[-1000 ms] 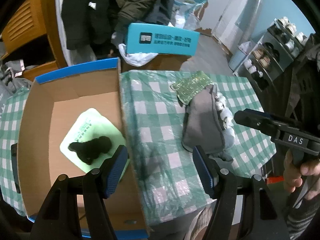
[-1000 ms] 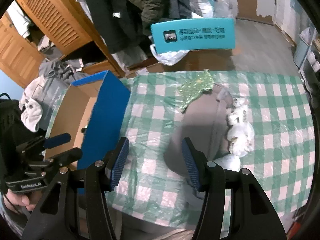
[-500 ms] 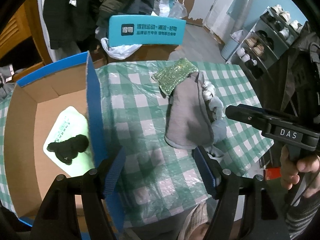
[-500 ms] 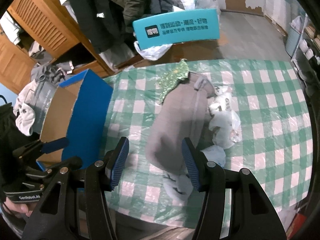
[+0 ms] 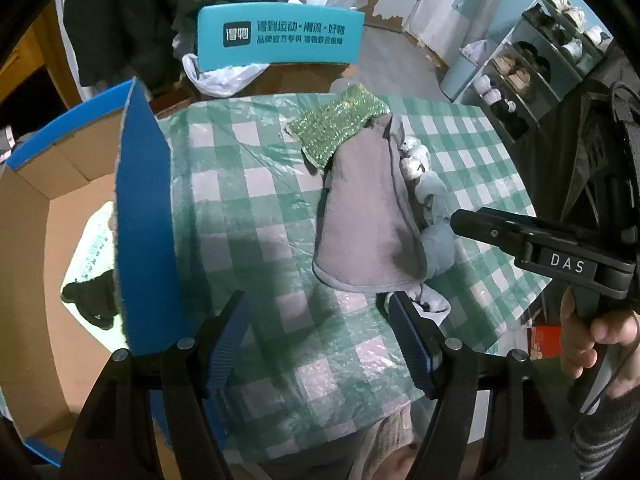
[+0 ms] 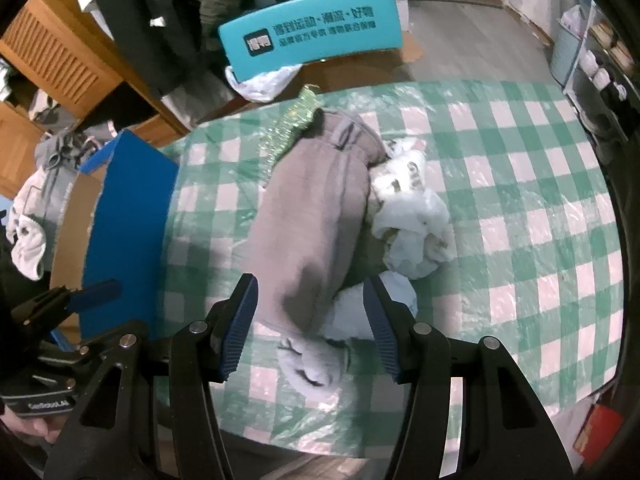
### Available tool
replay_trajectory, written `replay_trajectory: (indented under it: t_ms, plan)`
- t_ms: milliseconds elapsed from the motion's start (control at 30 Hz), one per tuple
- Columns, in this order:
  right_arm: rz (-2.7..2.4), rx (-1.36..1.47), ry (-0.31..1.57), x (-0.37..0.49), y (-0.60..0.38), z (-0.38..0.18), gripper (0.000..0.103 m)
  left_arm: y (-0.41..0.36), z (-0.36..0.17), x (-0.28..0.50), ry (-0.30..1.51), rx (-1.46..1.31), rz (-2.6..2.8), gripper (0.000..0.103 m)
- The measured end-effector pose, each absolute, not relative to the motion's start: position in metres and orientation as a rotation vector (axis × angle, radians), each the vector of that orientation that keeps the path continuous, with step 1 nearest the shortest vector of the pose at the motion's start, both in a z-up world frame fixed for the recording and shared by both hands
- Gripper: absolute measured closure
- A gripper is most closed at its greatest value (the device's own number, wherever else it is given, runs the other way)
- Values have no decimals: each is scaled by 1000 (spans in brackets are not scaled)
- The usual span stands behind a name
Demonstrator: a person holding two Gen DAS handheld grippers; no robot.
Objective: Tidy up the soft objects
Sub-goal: 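Lower both grippers toward the grey cloth and white plastic bags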
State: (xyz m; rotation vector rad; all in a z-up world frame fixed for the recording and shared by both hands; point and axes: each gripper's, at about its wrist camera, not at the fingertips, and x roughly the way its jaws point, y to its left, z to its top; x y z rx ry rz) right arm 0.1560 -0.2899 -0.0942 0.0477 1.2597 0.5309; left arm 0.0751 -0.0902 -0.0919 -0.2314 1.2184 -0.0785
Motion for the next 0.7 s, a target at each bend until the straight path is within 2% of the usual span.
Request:
replay_trajectory:
  t_ms: [700]
  plan:
    - [431, 36, 1372, 170, -312, -149, 48, -101, -125, 102, 1266, -283, -82, 30]
